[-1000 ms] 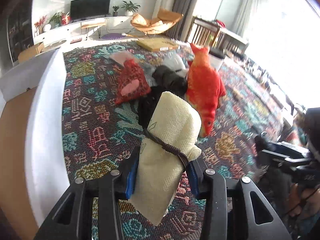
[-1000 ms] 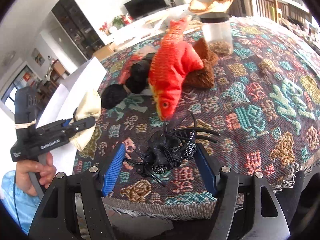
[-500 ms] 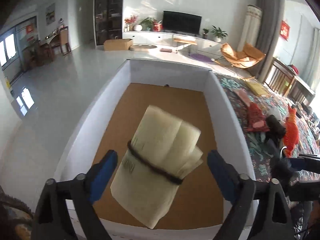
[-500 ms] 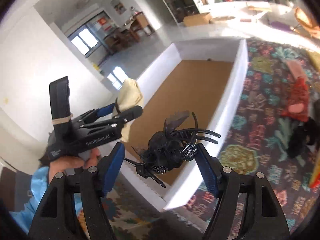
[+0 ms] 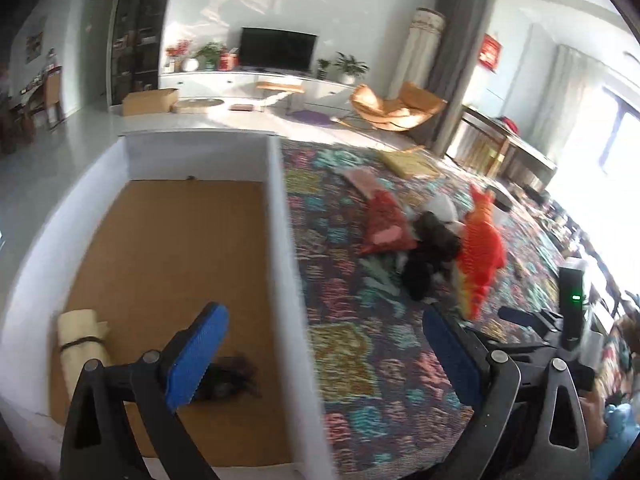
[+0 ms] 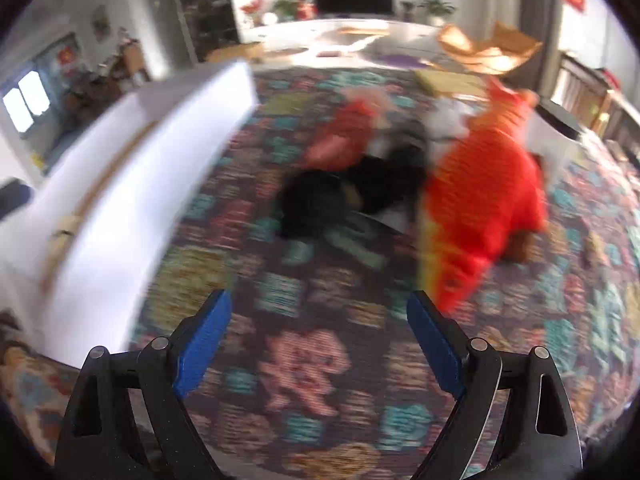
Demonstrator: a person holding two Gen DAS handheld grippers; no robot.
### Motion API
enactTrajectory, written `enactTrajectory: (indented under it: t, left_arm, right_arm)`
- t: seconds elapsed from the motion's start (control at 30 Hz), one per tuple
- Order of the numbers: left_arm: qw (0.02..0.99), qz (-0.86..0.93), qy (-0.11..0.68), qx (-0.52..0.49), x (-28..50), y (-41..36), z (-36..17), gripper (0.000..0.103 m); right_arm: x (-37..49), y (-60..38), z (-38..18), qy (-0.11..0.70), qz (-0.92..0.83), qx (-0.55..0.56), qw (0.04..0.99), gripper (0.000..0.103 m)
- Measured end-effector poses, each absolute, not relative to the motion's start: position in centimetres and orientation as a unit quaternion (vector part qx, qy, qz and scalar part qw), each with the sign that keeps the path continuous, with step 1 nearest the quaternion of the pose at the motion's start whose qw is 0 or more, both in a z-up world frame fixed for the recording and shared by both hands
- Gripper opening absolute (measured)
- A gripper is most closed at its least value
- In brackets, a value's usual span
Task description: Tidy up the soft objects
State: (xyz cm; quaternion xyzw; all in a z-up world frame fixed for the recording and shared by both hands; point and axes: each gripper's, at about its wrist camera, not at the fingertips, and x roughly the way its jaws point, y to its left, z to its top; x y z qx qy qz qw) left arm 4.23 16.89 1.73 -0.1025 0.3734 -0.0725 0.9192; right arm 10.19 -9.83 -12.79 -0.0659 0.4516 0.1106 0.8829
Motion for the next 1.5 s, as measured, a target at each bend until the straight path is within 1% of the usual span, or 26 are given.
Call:
enactTrajectory:
  t: [0.1, 0.2, 0.27, 0.37, 0.43, 0.5, 0.57, 0.83, 1.5]
  left_arm:
    - [0.896, -0.125, 0.414, -0.102, 5.9, 10.2, -1.4, 0.100]
    - [0.881, -0.124, 0.450, -0.083, 7.5, 5.4, -5.9, 0.100]
    - [0.882, -0.088, 0.460, -0.052, 8.6, 3.9, -8.6, 0.100]
    - [0.876, -0.051, 0.478, -0.045, 10.8, 4.2, -11.2, 0.100]
    - [0.888, -0.038, 0.458, -0.016, 11.9, 3.7, -11.4, 0.100]
    - [0.885, -0.031, 0.465, 0.016, 13.4, 3.2, -11.9, 0.101]
    - [0.888, -0.026, 0.459, 0.017, 14.7, 3.2, -11.8, 0.103]
    - [0.888, -0.012, 0.459, -0.002, 20.8, 3.6, -11.8, 0.103]
    - [0.889, -0.011, 0.458, -0.002, 20.7, 4.2, -12.0, 0.103]
  right_arm:
    - [10.9, -14.7, -15.8, 0.459, 0.029, -0.050, 0.886, 0.091]
    - [11.6, -17.8, -16.2, 0.469, -0.005, 0.006, 0.883, 0.091]
    - [11.9, -18.3, -15.8, 0.453, -0.016, 0.012, 0.891, 0.091]
    - [12.9, -18.4, -16.8, 0.473, -0.028, 0.004, 0.881, 0.091]
    - [13.6, -18.7, -17.1, 0.477, -0.031, 0.013, 0.878, 0.092]
    - [14.4, -19.1, -17.3, 0.476, -0.034, 0.019, 0.879, 0.093]
    - [14.0, -19.6, -16.8, 0.474, -0.034, 0.024, 0.880, 0.095]
    - [13.6, -20.1, -16.6, 0.470, -0.034, 0.024, 0.882, 0.096]
    - [12.9, -19.6, -16.9, 0.468, -0.035, 0.023, 0.883, 0.097]
